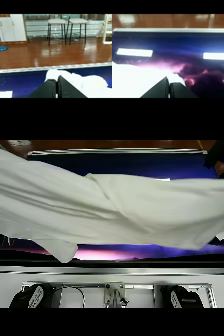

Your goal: Fold the shirts.

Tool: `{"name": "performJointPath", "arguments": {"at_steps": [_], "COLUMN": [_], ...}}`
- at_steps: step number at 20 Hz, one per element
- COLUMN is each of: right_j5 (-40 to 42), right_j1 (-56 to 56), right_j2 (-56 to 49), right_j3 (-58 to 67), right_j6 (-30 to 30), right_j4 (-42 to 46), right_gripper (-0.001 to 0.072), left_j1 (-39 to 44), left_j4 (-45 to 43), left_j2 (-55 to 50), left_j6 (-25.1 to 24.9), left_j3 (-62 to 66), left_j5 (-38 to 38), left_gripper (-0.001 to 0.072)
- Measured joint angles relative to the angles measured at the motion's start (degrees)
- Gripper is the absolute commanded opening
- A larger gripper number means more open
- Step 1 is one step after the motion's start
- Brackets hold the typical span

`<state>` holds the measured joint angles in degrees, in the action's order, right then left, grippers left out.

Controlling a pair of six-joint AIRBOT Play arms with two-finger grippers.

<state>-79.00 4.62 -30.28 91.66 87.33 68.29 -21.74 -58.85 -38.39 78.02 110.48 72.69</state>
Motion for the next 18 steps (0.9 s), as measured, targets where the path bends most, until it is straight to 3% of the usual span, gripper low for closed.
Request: {"name": "performJointPath", "arguments": {"at_steps": [7, 11, 15, 18], "right_j5": [-16.57, -19.91, -10.99, 4.87], "right_j1": [0.02, 0.02, 0.02, 0.02], "right_j2": [3.89, 4.04, 2.58, -3.34], "right_j3": [-1.77, -13.77, -33.0, -41.75], "right_j6": [2.05, 2.8, 3.58, 5.38], "right_j4": [9.75, 11.52, 11.34, 9.64], "right_gripper": [0.0061, 0.006, 0.006, 0.0061], "left_j1": [0.0, 0.0, 0.02, 0.02], "left_j4": [-8.94, -10.56, -10.05, -4.46], "left_j2": [5.18, 5.6, 4.96, 0.92], "left_j6": [6.93, 8.24, 8.31, 6.93], "left_j3": [-1.95, -10.95, -29.38, -43.95], "left_j5": [17.0, 22.14, 20.81, 10.49], "left_gripper": [0.0037, 0.0037, 0.0037, 0.0037]}}
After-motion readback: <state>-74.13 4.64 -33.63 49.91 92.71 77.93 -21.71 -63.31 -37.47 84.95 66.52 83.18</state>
